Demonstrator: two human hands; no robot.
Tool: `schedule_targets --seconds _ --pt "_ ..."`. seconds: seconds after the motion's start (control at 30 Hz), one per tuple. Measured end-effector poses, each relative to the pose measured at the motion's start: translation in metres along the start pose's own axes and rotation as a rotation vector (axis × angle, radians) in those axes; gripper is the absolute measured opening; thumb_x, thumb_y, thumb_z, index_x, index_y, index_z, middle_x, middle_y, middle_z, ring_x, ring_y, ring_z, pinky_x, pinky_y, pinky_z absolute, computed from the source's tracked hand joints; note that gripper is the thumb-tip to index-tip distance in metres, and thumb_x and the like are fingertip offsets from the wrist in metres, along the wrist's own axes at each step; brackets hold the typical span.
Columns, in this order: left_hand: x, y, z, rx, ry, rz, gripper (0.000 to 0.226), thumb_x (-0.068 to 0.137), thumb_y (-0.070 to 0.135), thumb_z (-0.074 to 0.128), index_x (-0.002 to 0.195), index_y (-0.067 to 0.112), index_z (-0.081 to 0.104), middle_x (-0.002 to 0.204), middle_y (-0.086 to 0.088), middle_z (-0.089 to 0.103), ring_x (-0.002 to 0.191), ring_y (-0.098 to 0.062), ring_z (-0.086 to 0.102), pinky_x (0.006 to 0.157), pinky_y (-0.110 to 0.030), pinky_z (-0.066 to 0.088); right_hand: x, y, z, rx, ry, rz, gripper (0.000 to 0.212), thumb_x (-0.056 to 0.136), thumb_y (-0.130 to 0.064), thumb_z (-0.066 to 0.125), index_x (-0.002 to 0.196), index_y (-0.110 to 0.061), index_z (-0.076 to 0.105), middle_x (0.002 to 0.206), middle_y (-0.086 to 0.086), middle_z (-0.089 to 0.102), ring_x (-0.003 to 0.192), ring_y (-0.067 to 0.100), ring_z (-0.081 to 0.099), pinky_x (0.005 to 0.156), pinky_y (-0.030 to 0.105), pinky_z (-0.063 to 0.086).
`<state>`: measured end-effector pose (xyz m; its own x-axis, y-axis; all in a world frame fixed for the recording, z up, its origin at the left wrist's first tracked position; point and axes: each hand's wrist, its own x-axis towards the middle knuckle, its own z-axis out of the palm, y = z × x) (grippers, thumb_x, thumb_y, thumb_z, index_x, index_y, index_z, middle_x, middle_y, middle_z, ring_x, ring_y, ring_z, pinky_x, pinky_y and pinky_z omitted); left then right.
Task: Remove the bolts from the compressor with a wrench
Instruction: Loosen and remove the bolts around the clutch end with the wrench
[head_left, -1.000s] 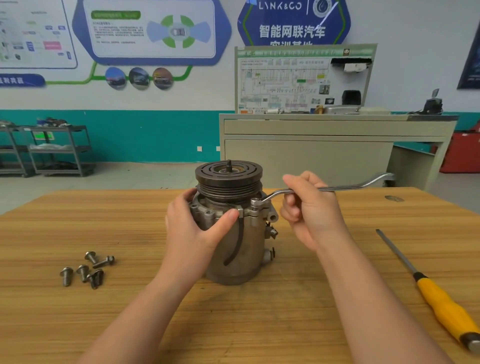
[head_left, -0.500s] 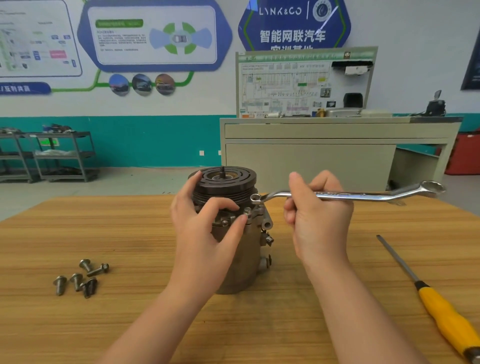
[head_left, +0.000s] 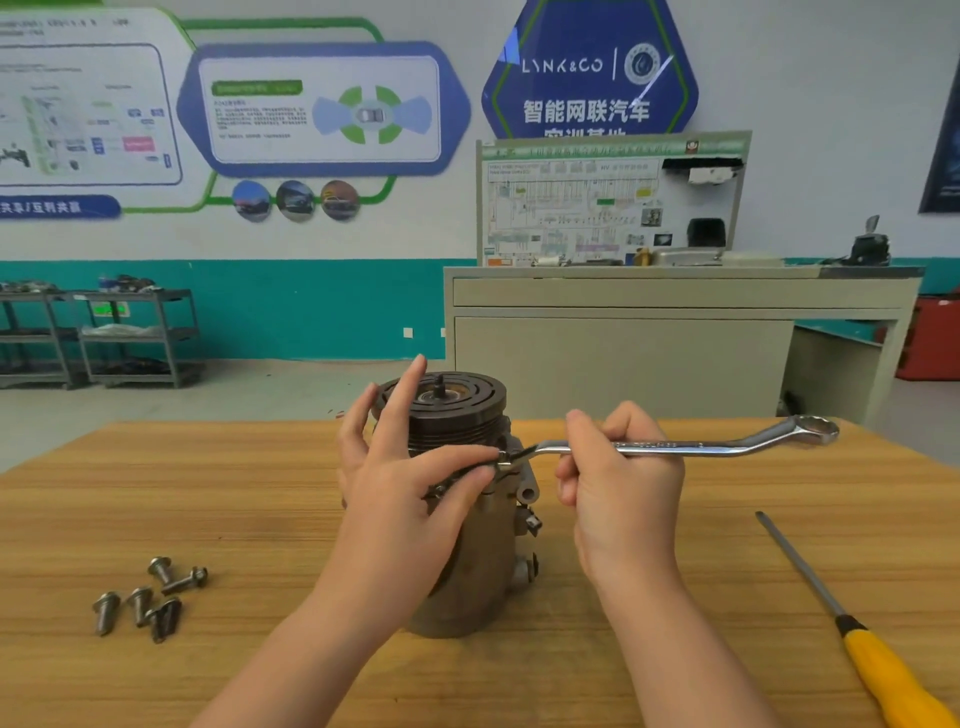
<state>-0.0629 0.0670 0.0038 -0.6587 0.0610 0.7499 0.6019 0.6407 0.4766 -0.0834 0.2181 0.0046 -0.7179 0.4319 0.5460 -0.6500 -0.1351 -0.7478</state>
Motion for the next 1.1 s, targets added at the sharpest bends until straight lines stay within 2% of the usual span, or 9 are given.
schedule_targets --seconds 0.13,0.3,0.4,0.5,0.57,0.73,0.83,0.93,1.1 --pt "0.004 -0.001 0.002 0.083 -0.015 0.004 0.004 0.079 0.039 0.071 0.082 0.042 0.07 0.15 0.035 0.002 0.143 -0.003 -0.005 0.109 -0.04 0.008 0.004 0.003 -0.001 0.051 0.069 0.078 0.053 0.088 -0.002 0.059 0.044 -0.026 0.044 0.039 -0.004 0.045 0.035 0.013 0.04 0.038 0.021 0.032" --pt "0.005 -0.001 0.006 0.196 0.016 0.064 0.019 0.078 0.036 0.077 0.095 0.038 0.069 0.155 0.018 0.017 0.142 -0.012 0.006 0.103 -0.043 0.01 0.011 0.0 -0.006 0.377 0.161 0.267 0.053 0.088 0.004 0.055 0.044 -0.022 0.039 0.044 0.0 0.04 0.033 0.01 0.033 0.036 0.016 0.023" --pt "0.007 -0.003 0.002 0.221 -0.031 0.13 0.015 0.087 0.039 0.068 0.101 0.044 0.071 0.154 0.022 0.015 0.144 -0.016 0.007 0.105 -0.042 0.007 0.013 0.0 -0.009 0.489 0.14 0.377 0.044 0.09 0.0 0.055 0.052 -0.019 0.042 0.047 0.0 0.042 0.034 0.008 0.033 0.033 0.017 0.025" --pt "0.009 -0.008 -0.004 0.256 -0.136 0.206 0.023 0.09 0.036 0.05 0.099 0.045 0.069 0.154 0.029 0.005 0.145 -0.009 -0.004 0.114 -0.049 -0.001 0.014 0.001 -0.009 0.542 0.101 0.452 0.035 0.09 -0.001 0.055 0.061 -0.016 0.041 0.048 -0.001 0.042 0.034 0.007 0.033 0.033 0.017 0.027" --pt "0.013 -0.009 -0.008 0.251 -0.175 0.224 0.02 0.092 0.03 0.055 0.097 0.044 0.069 0.152 0.033 -0.001 0.143 -0.005 -0.01 0.115 -0.046 -0.009 0.014 0.001 -0.009 0.559 0.083 0.478 0.036 0.09 -0.001 0.055 0.061 -0.016 0.041 0.048 -0.001 0.041 0.035 0.007 0.033 0.033 0.017 0.027" --pt "0.025 0.002 -0.008 0.305 -0.154 0.304 0.005 0.08 0.029 0.077 0.078 0.031 0.072 0.154 0.015 0.024 0.143 -0.022 0.012 0.112 -0.046 0.005 0.014 0.0 -0.007 0.564 0.06 0.486 0.042 0.09 -0.001 0.055 0.054 -0.019 0.042 0.048 0.0 0.041 0.034 0.008 0.033 0.033 0.017 0.026" --pt "0.03 0.008 -0.012 0.268 -0.232 0.307 0.009 0.083 0.04 0.07 0.082 0.031 0.071 0.155 0.019 0.018 0.143 -0.015 0.009 0.11 -0.035 0.004 0.014 0.0 -0.009 0.557 0.053 0.483 0.044 0.09 -0.001 0.056 0.052 -0.02 0.044 0.048 0.0 0.042 0.034 0.008 0.034 0.033 0.017 0.028" --pt "0.036 0.003 -0.02 0.291 -0.35 0.311 0.011 0.089 0.032 0.065 0.1 0.03 0.067 0.155 0.022 0.009 0.143 -0.01 0.005 0.112 -0.04 0.008 0.015 0.001 -0.01 0.56 0.062 0.499 0.038 0.091 -0.002 0.057 0.06 -0.018 0.042 0.049 0.0 0.043 0.035 0.008 0.035 0.033 0.017 0.028" --pt "0.045 0.002 -0.027 0.304 -0.448 0.25 0.005 0.092 0.032 0.062 0.095 0.033 0.065 0.153 0.028 0.008 0.137 -0.001 0.005 0.112 -0.038 0.009 0.019 0.001 -0.01 0.6 0.089 0.528 0.03 0.09 -0.003 0.056 0.068 -0.017 0.041 0.049 -0.002 0.043 0.035 0.007 0.035 0.032 0.017 0.027"
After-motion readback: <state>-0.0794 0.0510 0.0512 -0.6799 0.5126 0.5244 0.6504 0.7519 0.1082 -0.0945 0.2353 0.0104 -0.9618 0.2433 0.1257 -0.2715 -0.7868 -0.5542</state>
